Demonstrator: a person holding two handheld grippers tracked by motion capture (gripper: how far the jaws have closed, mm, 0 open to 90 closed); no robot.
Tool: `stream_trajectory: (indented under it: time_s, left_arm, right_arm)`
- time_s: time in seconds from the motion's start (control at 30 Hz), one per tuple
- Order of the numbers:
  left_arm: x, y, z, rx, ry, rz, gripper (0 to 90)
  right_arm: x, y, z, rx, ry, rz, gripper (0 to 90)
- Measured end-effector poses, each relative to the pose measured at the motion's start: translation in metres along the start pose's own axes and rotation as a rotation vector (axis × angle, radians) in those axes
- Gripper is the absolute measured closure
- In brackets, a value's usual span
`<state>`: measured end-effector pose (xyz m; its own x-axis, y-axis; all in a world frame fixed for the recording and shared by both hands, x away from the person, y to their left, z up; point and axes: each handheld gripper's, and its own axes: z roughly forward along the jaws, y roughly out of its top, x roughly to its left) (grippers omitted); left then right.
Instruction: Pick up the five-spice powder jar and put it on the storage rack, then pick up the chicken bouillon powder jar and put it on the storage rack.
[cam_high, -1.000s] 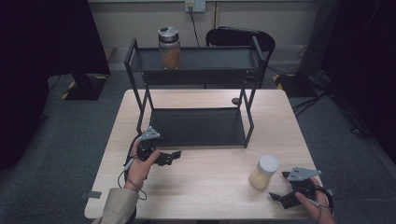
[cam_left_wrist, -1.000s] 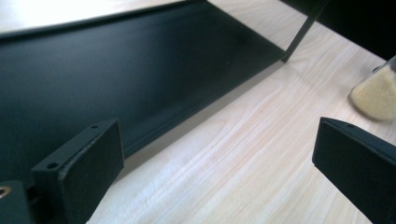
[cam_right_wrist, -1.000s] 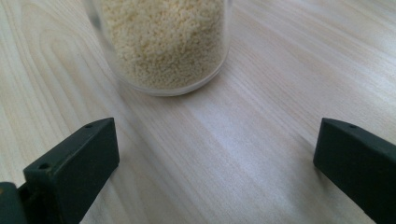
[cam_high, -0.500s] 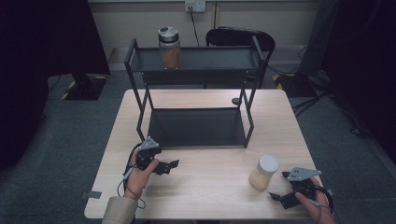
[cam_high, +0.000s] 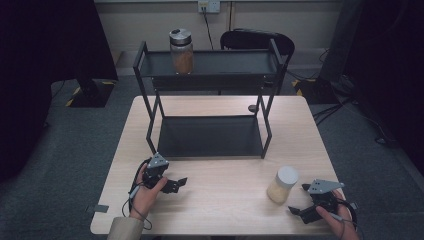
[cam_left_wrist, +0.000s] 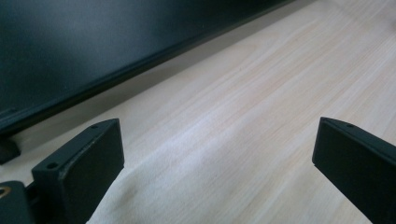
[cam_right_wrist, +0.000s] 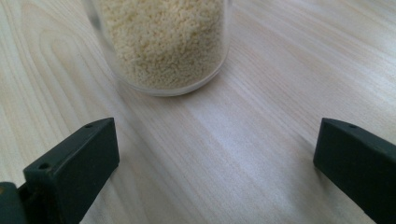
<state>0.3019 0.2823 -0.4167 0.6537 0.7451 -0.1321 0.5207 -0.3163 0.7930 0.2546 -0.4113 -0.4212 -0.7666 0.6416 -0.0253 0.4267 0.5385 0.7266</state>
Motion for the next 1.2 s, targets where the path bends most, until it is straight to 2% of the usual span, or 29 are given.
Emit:
stream_trajectory:
  time_s: [0.3, 0.47, 0.5, 0.53, 1.2]
  left_arm:
    - [-0.007, -0.004, -0.001, 0.058, 0.055, 0.043, 1.6]
    - [-0.014, -0.005, 0.002, 0.114, 0.093, 0.076, 1.8]
    - [-0.016, -0.007, 0.002, 0.116, 0.103, 0.095, 1.5]
    - [-0.017, -0.008, 0.002, 0.112, 0.101, 0.097, 1.1]
    - [-0.017, -0.012, 0.0, 0.103, 0.094, 0.098, 0.0]
  right_arm:
    - [0.0, 0.0, 0.0, 0.001, -0.001, 0.0, 0.0]
    - [0.0, 0.001, 0.0, 0.002, -0.002, 0.0, 0.0]
    - [0.001, 0.001, 0.0, 0.003, -0.003, 0.001, 0.0]
    - [0.001, 0.001, 0.0, 0.003, -0.003, 0.001, 0.0]
    - [0.001, 0.002, 0.001, 0.003, -0.007, 0.014, 0.0]
